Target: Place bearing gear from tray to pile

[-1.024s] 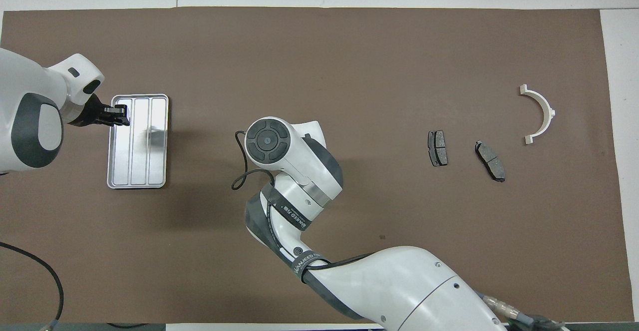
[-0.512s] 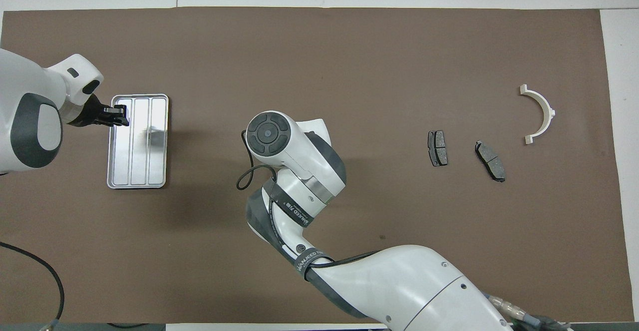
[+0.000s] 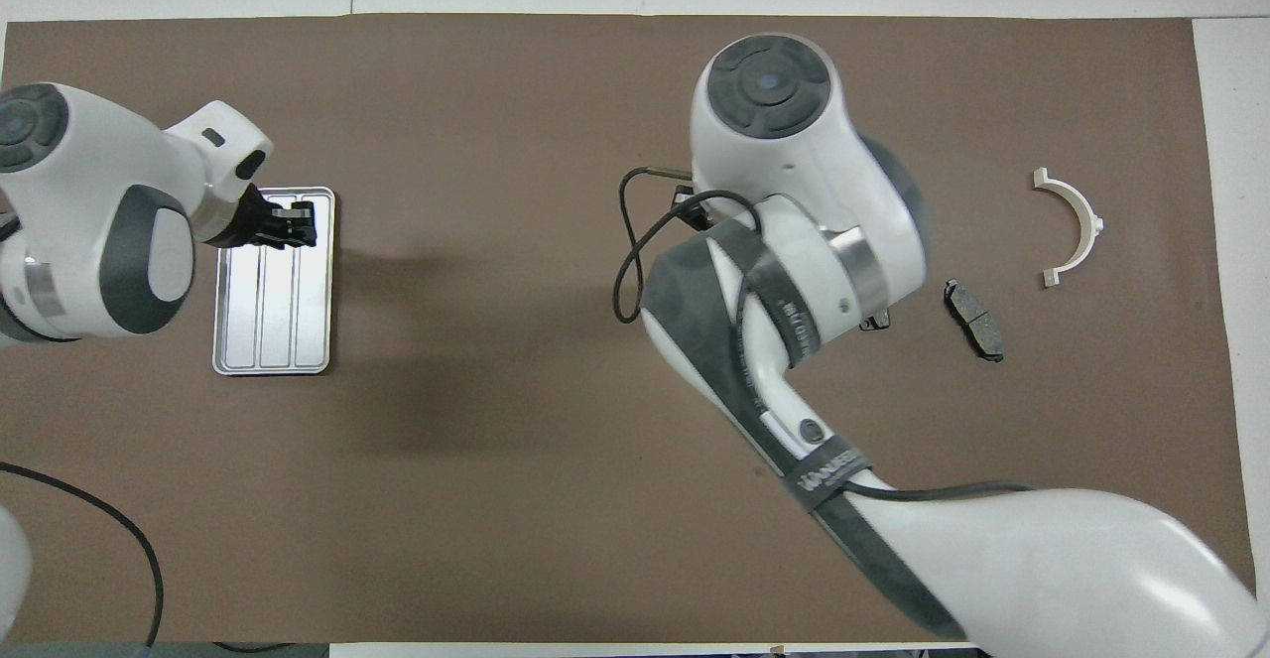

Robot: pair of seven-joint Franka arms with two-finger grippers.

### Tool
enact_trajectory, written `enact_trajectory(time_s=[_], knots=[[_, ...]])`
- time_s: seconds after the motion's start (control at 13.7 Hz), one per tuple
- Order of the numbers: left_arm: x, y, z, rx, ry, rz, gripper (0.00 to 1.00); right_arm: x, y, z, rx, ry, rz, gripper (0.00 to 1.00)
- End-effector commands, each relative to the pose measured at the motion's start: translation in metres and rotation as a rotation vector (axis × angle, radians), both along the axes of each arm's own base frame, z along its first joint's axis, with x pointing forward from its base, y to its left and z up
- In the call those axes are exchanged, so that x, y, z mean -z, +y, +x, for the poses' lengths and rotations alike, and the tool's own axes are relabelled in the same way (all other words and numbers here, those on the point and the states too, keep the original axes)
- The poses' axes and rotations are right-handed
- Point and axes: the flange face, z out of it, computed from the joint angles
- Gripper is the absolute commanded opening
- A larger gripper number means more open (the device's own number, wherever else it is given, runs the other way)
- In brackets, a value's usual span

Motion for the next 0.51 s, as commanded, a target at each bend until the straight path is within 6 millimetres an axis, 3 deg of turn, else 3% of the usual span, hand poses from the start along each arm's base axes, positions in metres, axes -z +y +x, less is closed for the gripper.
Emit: enact_trajectory(time_s=[0.0,0.22,0.29,0.44], knots=[[-0.004,-0.105,-0.028,-0.102,0.001,-0.008,0.0,-0.013,-0.08,0.015,-0.163,0.046,0.029,0.0],[0.0,-0.207,-0.071,-0.185,-0.014,-0.016,0.0,-0.007,-0.176,0.036,-0.306,0.055,0.05,0.0],[0.007,-0.23,-0.085,-0.197,-0.024,-0.025,0.0,0.002,-0.202,0.039,-0.338,0.049,0.053,0.0],[0.017,-0.257,-0.101,-0.203,-0.027,-0.029,0.0,0.03,-0.242,0.043,-0.388,0.016,0.056,0.0]])
